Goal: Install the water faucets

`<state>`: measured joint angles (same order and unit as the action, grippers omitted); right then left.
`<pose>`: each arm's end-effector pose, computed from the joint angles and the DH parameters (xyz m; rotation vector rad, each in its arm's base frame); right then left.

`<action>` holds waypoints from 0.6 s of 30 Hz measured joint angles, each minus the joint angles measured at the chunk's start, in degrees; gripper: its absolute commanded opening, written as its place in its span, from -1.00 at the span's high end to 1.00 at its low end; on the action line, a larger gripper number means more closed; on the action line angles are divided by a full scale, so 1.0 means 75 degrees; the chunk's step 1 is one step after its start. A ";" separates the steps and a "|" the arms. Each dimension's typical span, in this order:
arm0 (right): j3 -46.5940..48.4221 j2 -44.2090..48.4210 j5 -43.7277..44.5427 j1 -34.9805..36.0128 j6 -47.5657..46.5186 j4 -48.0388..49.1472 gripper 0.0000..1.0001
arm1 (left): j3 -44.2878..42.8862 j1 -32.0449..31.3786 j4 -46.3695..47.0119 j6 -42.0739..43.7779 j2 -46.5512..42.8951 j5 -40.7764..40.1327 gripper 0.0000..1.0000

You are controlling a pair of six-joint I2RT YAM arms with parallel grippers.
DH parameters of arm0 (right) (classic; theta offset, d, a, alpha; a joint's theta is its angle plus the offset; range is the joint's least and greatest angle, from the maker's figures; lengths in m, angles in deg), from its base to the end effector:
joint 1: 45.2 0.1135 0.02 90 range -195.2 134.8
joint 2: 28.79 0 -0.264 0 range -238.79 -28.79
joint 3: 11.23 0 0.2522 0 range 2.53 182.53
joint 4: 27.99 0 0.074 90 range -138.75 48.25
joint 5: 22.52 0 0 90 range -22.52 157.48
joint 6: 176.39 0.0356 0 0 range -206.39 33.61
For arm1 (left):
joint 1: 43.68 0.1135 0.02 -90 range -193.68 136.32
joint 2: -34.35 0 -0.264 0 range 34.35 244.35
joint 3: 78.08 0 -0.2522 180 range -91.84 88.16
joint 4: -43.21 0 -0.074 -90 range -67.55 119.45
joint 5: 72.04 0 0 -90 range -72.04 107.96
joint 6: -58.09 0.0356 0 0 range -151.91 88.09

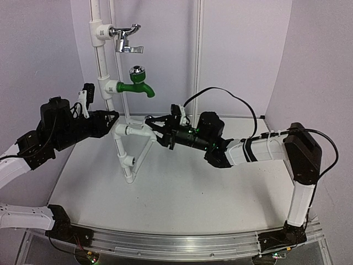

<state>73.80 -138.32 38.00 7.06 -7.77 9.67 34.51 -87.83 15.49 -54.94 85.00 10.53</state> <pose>0.2554 0.3587 0.2816 -0.1620 1.7906 2.1434 0.1477 -0.1370 0.3696 0.2373 1.8041 -0.7310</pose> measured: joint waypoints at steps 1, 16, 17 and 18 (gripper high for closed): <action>0.0001 -0.0102 -0.0133 -0.0046 0.0036 0.0242 -0.21 | 0.0000 0.0001 0.0001 0.0000 0.0000 0.0007 1.00; -0.0578 0.2025 0.0064 -0.0436 -0.9910 -0.3484 -0.79 | 0.0000 -0.0019 -0.0073 0.0033 -0.0067 0.0081 1.00; -0.0558 0.2231 0.0129 -0.0296 -1.0763 -0.3690 -0.81 | 0.0000 -0.0019 -0.0074 0.0033 -0.0066 0.0081 1.00; -0.0551 0.2392 0.0169 -0.0150 -1.1488 -0.3850 -0.82 | 0.0000 -0.0019 -0.0072 0.0033 -0.0064 0.0081 1.00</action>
<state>69.67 -120.38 39.26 5.93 -93.93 -19.21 34.51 -87.97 14.95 -54.70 84.52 11.13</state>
